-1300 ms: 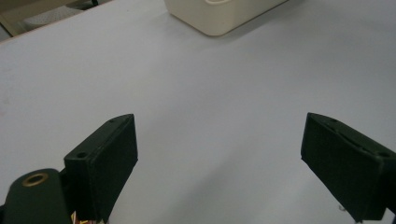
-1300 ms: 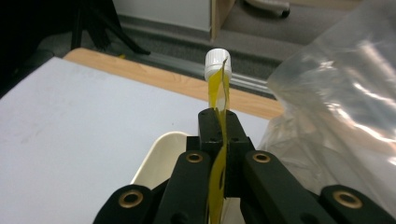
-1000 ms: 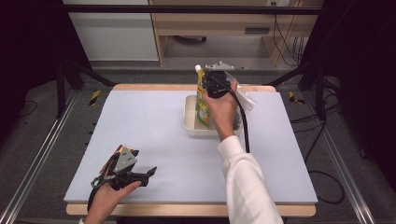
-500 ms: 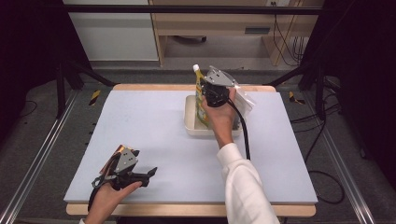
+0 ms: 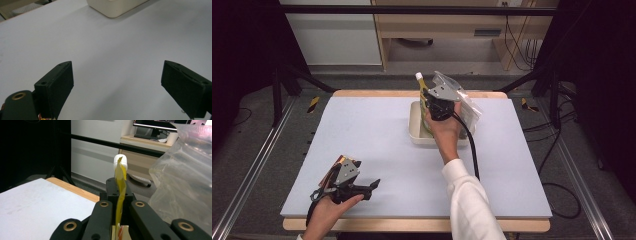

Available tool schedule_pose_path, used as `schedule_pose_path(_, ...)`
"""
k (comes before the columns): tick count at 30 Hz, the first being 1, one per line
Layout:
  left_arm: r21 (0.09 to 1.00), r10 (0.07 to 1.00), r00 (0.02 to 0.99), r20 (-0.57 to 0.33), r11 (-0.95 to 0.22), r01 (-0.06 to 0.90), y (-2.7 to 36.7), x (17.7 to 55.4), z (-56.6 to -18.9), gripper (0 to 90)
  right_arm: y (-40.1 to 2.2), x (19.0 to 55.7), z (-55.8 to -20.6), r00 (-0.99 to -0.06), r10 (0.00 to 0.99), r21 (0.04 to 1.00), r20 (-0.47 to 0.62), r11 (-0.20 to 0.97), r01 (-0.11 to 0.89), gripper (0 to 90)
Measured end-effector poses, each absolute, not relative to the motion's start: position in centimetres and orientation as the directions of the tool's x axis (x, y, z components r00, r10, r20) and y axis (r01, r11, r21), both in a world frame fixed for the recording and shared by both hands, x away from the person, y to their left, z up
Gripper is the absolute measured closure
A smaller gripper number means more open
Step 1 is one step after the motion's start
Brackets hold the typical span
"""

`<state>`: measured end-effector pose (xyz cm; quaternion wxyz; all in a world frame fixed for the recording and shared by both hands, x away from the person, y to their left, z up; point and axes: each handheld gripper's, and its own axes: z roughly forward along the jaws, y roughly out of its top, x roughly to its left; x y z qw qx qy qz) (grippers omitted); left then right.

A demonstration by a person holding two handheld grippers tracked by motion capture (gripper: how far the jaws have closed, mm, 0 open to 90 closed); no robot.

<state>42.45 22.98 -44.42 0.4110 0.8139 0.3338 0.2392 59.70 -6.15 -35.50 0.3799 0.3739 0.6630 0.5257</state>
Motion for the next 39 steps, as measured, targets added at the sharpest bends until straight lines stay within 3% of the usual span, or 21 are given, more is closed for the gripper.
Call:
schedule_pose_path(21, 0.828, 0.742, 0.659, 0.121, -0.442, 0.345, 23.1, 42.3, -44.3, 10.7, -6.9, 58.3, -36.1, -0.446, 0.893, 0.964, -0.063, 0.169, 0.203, 87.2)
schedule_pose_path(31, 0.828, 0.764, 0.632, 0.132, -0.435, 0.353, 24.0, 42.6, -44.0, 10.2, -7.9, 54.0, -34.6, -0.483, 0.871, 0.966, -0.09, 0.195, 0.171, 47.9)
schedule_pose_path(39, 0.822, 0.784, 0.606, 0.133, -0.429, 0.375, 25.2, 42.8, -43.7, 8.7, -9.4, 50.2, -38.2, -0.551, 0.831, 0.917, -0.08, 0.278, 0.285, 29.9)
